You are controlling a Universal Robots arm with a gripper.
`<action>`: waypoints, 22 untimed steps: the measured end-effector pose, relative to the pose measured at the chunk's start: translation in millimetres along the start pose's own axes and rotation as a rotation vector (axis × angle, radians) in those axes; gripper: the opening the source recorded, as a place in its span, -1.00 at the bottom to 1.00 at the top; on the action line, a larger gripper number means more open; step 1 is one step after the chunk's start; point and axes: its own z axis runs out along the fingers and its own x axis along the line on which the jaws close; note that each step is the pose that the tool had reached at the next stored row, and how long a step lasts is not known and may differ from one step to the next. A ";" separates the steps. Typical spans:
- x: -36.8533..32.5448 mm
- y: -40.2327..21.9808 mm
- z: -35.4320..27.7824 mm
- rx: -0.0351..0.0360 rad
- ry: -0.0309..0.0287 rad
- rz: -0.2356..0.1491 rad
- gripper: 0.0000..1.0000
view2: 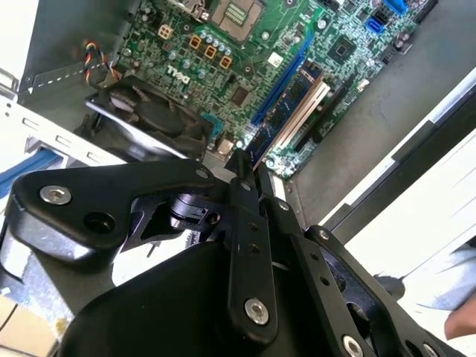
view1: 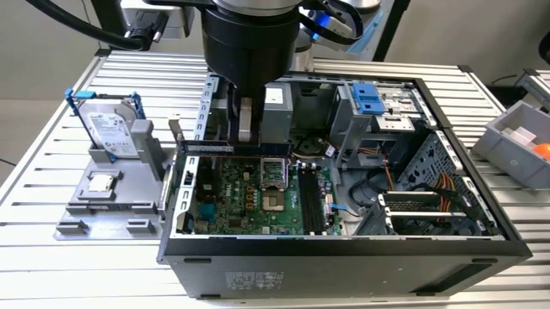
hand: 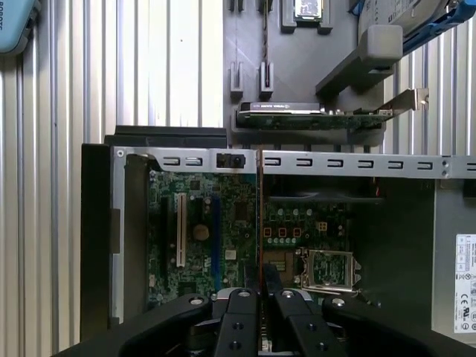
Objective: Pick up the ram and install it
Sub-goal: 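Pick up the ram and move it above insertion slot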
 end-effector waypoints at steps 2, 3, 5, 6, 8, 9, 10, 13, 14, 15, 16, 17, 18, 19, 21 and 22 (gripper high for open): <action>0.0 -0.5 -0.1 0.0000 0.0001 0.000 -1.00; 0.0 -0.7 -0.1 0.0000 0.0001 0.000 -1.00; 0.0 -1.2 -0.1 0.0000 0.0001 0.000 -1.00; 0.0 -1.5 -0.1 -0.0001 0.0001 0.000 -1.00; 0.0 -2.0 -0.1 0.0000 0.0001 0.000 -1.00; 0.0 -2.3 -0.2 -0.0001 0.0001 0.000 -1.00; 0.0 -2.5 -0.1 0.0000 0.0001 0.000 -1.00; 0.0 -3.1 -0.2 0.0000 0.0001 0.000 -1.00; 0.0 -3.4 -0.2 0.0000 0.0000 0.000 -1.00; 0.0 -3.6 -0.2 0.0000 0.0001 0.000 -1.00; -0.1 -3.8 -0.3 -0.0001 0.0002 0.000 -1.00; 0.0 -4.0 -0.3 -0.0001 0.0001 0.000 -1.00; 0.0 -4.2 -0.2 0.0000 0.0000 0.000 -1.00; -0.1 -4.5 -0.3 -0.0001 0.0002 0.000 -1.00; -0.1 -4.8 -0.3 -0.0001 0.0001 0.000 -1.00; -0.1 -5.0 -0.3 -0.0001 0.0001 0.000 -1.00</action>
